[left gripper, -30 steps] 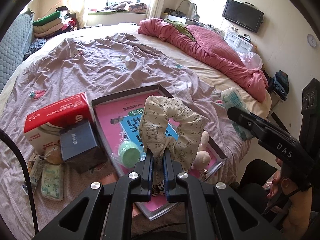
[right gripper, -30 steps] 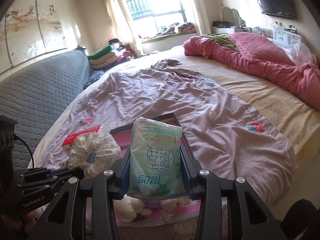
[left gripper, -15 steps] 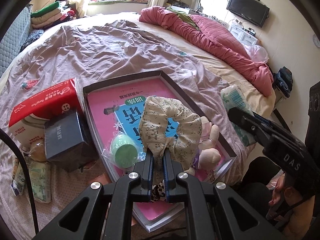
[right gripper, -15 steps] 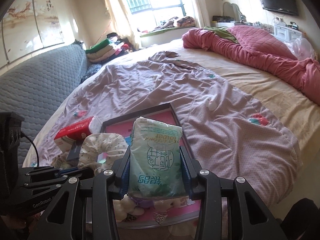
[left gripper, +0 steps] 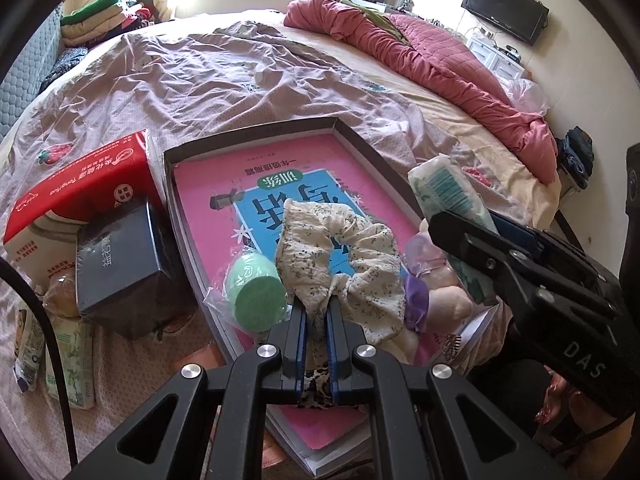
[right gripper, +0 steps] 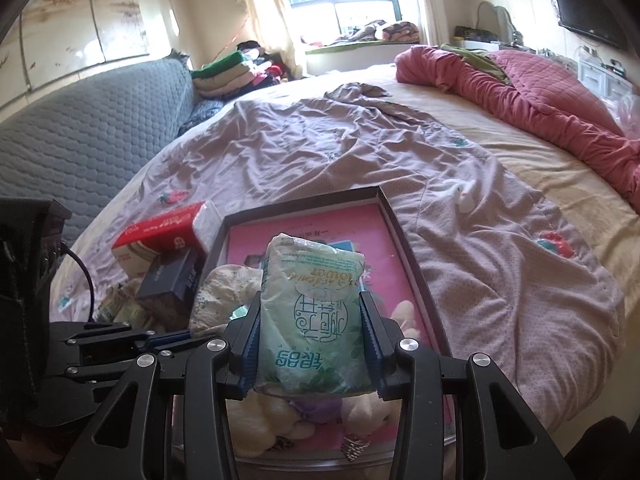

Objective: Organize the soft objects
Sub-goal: 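Carry the scrunchie with the left gripper while the right gripper carries the wipes pack over the tray, then lower the scrunchie and open the left gripper while the right gripper releases the wipes pack on the tray, then withdraw both open grippers from the tray back toward the remaining items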

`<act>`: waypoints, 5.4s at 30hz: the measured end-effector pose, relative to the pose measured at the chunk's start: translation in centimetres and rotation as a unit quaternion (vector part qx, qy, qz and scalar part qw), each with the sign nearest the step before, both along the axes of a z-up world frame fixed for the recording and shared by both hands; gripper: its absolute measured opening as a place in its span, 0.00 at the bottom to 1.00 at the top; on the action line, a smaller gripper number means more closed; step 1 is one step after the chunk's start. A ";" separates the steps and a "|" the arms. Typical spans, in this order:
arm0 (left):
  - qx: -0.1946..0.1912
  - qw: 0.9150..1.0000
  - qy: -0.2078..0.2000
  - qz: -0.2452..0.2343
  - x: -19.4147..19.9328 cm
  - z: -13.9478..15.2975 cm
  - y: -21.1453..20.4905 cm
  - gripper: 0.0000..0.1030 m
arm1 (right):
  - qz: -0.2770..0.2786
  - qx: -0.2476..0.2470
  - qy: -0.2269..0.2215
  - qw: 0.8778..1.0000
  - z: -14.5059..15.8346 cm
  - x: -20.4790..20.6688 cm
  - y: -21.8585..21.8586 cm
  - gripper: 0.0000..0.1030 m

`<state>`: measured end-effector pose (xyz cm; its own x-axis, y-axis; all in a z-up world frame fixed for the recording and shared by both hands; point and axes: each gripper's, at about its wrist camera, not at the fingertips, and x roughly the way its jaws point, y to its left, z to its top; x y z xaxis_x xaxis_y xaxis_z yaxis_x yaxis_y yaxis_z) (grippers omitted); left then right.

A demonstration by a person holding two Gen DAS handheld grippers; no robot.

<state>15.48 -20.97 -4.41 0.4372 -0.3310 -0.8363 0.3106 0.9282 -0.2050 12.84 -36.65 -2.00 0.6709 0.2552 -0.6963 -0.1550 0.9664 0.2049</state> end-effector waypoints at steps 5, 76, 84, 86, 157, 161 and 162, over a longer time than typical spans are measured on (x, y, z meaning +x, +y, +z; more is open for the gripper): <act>0.001 1.000 0.009 -0.004 0.1 -0.6 -0.1 0.09 | 0.007 -0.002 0.017 1.000 -1.1 1.0 0.1 0.44; 0.009 1.000 0.015 0.001 0.0 -0.7 0.2 0.16 | 0.003 -0.042 0.035 0.998 -2.4 2.0 -0.2 0.73; 0.021 1.000 0.005 0.005 -0.4 0.1 0.1 0.42 | -0.016 -0.034 0.033 0.999 -1.8 1.1 -1.3 0.74; 0.021 1.000 0.003 0.003 -0.5 0.3 0.1 0.42 | -0.016 -0.034 0.030 0.999 -1.5 0.9 -1.2 0.74; 0.045 0.975 -0.091 0.197 -10.1 12.1 18.8 0.79 | 0.093 -0.063 -0.066 0.991 9.2 -7.4 10.3 0.80; 0.053 0.974 -0.090 0.201 -10.6 11.6 19.8 0.79 | 0.108 -0.070 -0.060 0.990 8.5 -7.7 11.7 0.80; 0.056 0.973 -0.090 0.203 -10.7 11.4 20.0 0.79 | 0.111 -0.071 -0.059 0.989 8.4 -7.7 12.0 0.80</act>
<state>4.75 -0.98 7.03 0.6563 -0.0120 -0.7544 -0.0645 0.9953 -0.0719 5.10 -24.66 6.38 0.6879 0.3104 -0.6561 -0.3818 0.9235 0.0367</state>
